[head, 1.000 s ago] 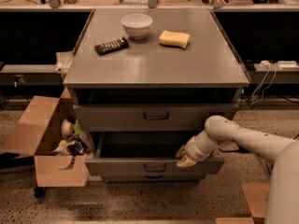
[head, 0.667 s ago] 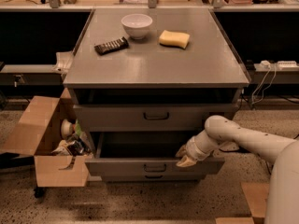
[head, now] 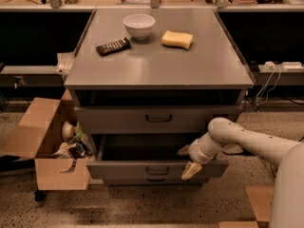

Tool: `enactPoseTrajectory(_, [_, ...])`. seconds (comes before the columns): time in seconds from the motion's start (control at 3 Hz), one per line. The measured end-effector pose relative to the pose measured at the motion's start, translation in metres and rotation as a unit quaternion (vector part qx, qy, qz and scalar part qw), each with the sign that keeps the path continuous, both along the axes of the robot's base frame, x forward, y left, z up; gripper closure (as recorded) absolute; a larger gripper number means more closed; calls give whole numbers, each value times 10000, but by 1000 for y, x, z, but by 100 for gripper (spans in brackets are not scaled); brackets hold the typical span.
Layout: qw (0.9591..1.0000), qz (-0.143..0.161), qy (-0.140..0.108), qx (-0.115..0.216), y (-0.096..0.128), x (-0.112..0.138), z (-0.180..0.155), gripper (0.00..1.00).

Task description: Open middle drawer

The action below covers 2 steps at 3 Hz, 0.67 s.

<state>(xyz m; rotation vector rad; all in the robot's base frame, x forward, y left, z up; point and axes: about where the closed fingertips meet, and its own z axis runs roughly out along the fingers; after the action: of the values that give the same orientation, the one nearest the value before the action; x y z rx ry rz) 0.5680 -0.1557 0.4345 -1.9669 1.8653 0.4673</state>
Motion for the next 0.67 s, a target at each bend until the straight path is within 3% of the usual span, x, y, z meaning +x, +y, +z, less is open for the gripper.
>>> enactPoseTrajectory(0.33, [10000, 0, 0, 0, 0, 0, 0, 0])
enactPoseTrajectory(0.67, [10000, 36, 12, -12, 1, -1, -2, 0])
